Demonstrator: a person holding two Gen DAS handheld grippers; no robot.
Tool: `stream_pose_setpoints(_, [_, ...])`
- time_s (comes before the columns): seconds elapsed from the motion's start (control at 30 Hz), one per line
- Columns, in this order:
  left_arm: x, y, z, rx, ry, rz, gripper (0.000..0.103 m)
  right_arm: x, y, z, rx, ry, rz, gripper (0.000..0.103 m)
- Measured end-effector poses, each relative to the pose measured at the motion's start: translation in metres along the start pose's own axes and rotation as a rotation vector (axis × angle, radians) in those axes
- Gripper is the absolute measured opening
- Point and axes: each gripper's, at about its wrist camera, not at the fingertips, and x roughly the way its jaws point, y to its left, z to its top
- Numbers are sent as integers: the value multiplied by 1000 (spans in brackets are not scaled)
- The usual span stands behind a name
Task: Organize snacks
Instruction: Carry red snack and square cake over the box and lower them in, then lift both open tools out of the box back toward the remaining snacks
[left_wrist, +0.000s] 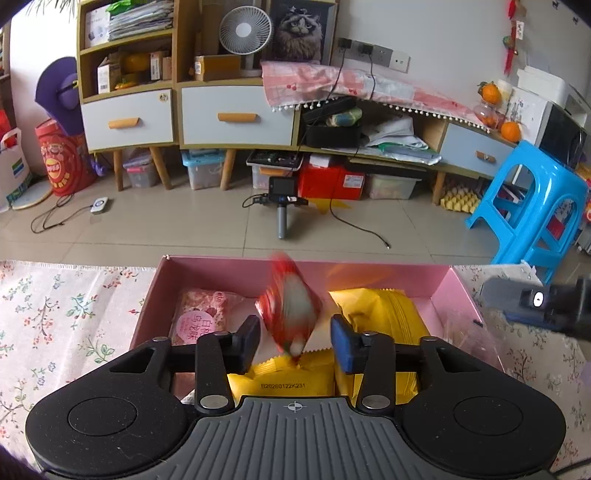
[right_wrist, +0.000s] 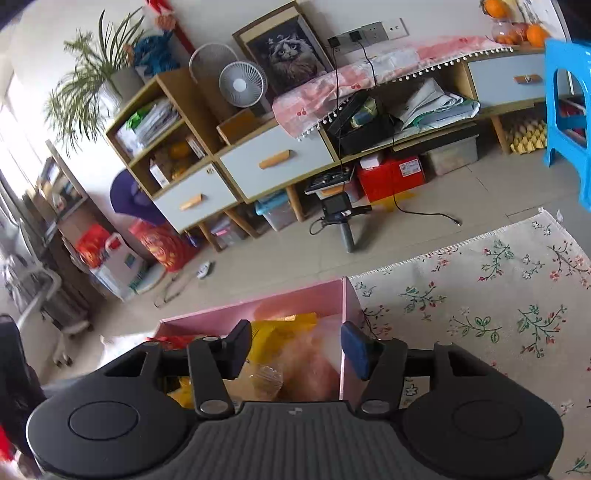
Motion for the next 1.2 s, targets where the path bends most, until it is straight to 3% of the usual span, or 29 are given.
stream_pose_setpoints(0.2, [-17,0,-4,35,-17,9,61,-9,2,0,-13,-19,-39,60])
stream_pose_setpoints(0.5, [-48,15,-16,36,-5,0,74,-22,18,1,-54,-40,-80,81])
stream_pose_setpoints(0.73, [-74,33,-36,51,-4,-8,80,-37,50,-8,-149,-35,-124,89])
stream_pose_setpoints(1.2, [-125,66,-86,85,-3,-20,89,-69,103,-57,-295,-12,-196,94])
